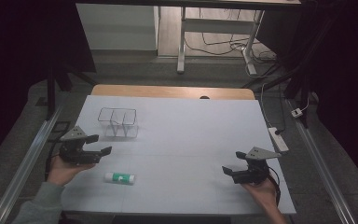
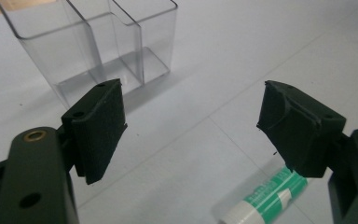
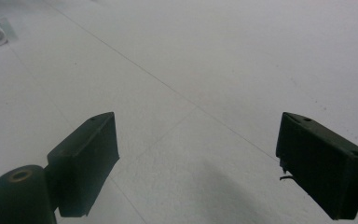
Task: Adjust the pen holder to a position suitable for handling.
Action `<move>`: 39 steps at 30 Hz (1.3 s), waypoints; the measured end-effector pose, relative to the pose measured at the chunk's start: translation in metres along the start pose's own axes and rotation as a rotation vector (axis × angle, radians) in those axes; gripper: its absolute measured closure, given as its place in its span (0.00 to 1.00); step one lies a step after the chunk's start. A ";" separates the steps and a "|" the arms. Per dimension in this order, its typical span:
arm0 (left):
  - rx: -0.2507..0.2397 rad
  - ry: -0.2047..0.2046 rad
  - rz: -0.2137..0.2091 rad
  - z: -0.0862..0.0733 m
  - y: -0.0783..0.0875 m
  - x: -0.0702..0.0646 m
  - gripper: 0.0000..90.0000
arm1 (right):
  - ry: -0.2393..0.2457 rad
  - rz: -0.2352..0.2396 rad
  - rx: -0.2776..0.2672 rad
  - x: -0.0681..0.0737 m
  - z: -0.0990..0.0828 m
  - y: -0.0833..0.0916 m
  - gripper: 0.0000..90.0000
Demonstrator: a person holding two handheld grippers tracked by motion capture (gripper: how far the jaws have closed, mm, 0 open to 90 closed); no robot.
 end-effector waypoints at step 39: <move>0.085 0.089 0.178 0.024 -0.014 0.107 0.57 | 0.007 0.001 0.020 0.001 -0.003 -0.004 0.14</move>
Point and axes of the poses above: each handheld gripper's, and its own axes: y roughly backward along the jaws, z roughly out of its top, x roughly to its left, the point moved 8 cm from there along -y, roughly forward along the jaws, and after that the axes turned 11 degrees about -x, right-handed, at the moved point
